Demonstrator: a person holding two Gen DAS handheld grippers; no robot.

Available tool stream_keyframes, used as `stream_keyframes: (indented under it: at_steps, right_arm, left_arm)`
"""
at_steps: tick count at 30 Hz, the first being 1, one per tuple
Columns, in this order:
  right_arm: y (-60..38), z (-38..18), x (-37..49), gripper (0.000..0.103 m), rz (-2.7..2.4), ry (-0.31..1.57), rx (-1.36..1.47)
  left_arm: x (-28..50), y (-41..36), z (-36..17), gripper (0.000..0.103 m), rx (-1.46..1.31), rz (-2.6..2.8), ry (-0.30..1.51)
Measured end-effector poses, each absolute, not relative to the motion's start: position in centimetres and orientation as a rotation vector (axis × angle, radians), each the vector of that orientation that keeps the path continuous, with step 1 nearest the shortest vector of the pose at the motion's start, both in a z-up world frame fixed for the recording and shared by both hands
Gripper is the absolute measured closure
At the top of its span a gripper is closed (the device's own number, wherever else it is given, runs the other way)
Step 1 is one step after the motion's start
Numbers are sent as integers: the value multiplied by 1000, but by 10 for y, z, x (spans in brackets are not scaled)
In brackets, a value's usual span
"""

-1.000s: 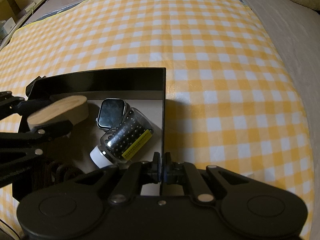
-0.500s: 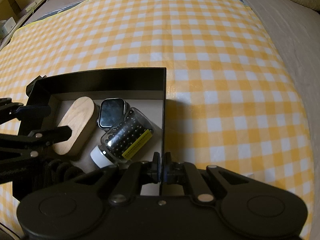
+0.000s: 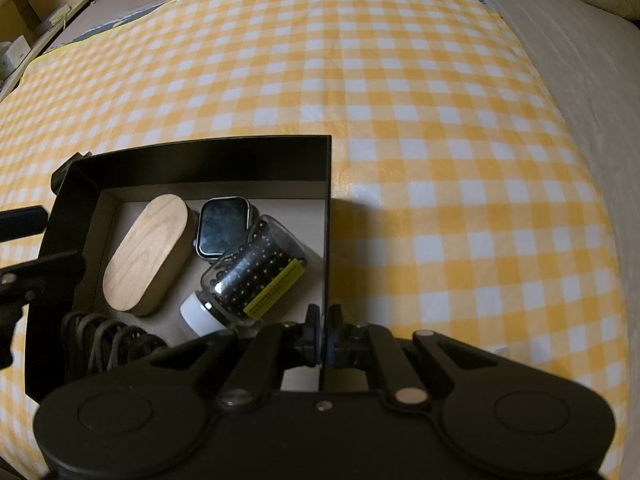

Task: Organize rigid objects
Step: 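Withdraw the left gripper from the box toward the mint-green case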

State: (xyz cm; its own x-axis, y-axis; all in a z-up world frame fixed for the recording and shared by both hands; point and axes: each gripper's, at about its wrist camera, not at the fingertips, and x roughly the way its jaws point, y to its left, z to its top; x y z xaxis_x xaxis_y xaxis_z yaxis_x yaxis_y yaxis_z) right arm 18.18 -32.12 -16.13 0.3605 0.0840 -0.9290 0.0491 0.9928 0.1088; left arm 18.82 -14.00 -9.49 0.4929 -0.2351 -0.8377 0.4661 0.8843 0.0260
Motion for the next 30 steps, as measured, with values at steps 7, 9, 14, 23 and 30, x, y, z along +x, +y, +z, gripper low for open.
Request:
stream_keyframes:
  at_steps: [7, 9, 14, 23, 30]
  right_arm:
    - [-319, -161, 182, 99, 20, 1202, 124]
    - [-320, -160, 182, 99, 20, 1202, 121]
    - [-320, -160, 182, 99, 20, 1203, 124]
    - [-318, -160, 182, 99, 22, 1203, 122]
    - [-318, -161, 182, 99, 22, 1202, 122]
  left_arm:
    - [173, -124, -78, 32, 235, -370, 949]
    - [167, -119, -73, 24, 229, -364, 936]
    - [155, -108, -63, 7, 202, -365, 922]
    - [141, -89, -56, 0, 180, -348, 899]
    - [137, -71, -50, 0, 167, -317, 872]
